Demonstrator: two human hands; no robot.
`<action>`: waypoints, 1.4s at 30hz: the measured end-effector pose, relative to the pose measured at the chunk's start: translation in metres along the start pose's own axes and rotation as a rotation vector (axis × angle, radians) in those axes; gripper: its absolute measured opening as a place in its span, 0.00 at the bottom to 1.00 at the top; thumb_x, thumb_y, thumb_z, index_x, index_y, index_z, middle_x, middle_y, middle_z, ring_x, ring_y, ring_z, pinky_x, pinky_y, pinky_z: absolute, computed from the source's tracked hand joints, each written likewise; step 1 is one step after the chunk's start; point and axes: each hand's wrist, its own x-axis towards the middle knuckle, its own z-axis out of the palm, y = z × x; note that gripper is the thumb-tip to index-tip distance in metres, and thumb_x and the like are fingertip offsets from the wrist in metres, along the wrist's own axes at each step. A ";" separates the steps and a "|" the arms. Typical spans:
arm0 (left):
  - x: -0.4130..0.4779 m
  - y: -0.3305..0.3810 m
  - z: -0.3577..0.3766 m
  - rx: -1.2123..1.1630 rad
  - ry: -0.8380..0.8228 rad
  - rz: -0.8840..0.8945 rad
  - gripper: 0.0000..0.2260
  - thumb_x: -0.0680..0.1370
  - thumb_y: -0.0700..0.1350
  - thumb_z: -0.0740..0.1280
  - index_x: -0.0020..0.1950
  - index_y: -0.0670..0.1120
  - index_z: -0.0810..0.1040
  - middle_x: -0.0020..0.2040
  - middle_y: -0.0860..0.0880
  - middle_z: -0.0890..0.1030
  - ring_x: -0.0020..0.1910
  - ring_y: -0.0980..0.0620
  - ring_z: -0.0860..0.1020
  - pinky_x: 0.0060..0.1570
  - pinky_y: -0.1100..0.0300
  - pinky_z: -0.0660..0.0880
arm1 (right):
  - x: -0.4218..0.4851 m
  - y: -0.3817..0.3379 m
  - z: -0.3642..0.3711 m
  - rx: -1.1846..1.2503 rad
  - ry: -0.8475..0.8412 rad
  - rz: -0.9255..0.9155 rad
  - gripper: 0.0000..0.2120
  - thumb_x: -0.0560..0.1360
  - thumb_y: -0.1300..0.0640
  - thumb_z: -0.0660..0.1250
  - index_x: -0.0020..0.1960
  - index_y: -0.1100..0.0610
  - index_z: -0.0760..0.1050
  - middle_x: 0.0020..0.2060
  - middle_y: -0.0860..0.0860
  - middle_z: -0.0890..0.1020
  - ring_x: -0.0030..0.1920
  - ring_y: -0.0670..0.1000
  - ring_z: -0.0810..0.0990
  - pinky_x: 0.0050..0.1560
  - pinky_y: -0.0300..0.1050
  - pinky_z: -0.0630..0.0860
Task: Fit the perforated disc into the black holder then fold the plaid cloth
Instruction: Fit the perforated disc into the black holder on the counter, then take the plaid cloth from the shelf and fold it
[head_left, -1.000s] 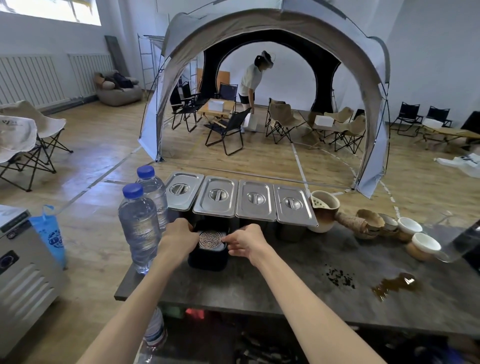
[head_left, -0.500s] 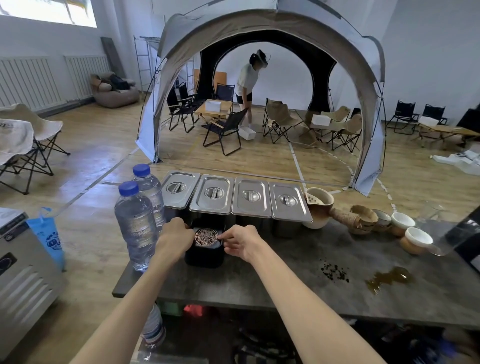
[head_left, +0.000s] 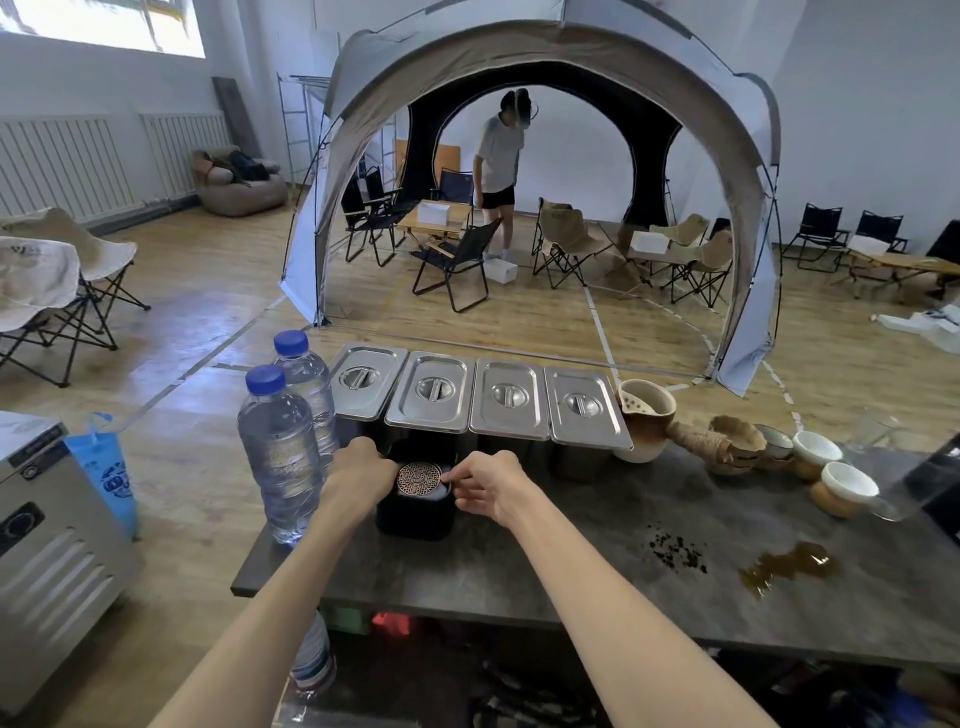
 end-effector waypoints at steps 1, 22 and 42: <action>-0.001 0.000 0.000 0.012 0.005 0.009 0.13 0.73 0.43 0.67 0.54 0.38 0.79 0.54 0.36 0.81 0.54 0.36 0.78 0.46 0.53 0.71 | -0.001 -0.001 -0.001 -0.016 -0.017 -0.004 0.11 0.65 0.71 0.72 0.44 0.65 0.73 0.30 0.55 0.76 0.28 0.49 0.75 0.27 0.41 0.75; -0.039 0.015 -0.012 -0.318 -0.148 0.156 0.06 0.76 0.43 0.67 0.46 0.42 0.82 0.32 0.44 0.78 0.26 0.50 0.73 0.22 0.64 0.67 | -0.039 -0.004 -0.066 0.039 -0.096 -0.096 0.03 0.72 0.67 0.70 0.41 0.66 0.77 0.33 0.58 0.79 0.31 0.50 0.77 0.29 0.36 0.79; -0.157 -0.056 0.077 -0.571 -0.767 0.028 0.09 0.79 0.45 0.66 0.53 0.39 0.80 0.46 0.43 0.86 0.32 0.52 0.81 0.22 0.63 0.73 | -0.107 0.123 -0.185 0.151 -0.028 -0.132 0.06 0.74 0.63 0.69 0.50 0.64 0.79 0.39 0.57 0.83 0.35 0.51 0.82 0.37 0.41 0.80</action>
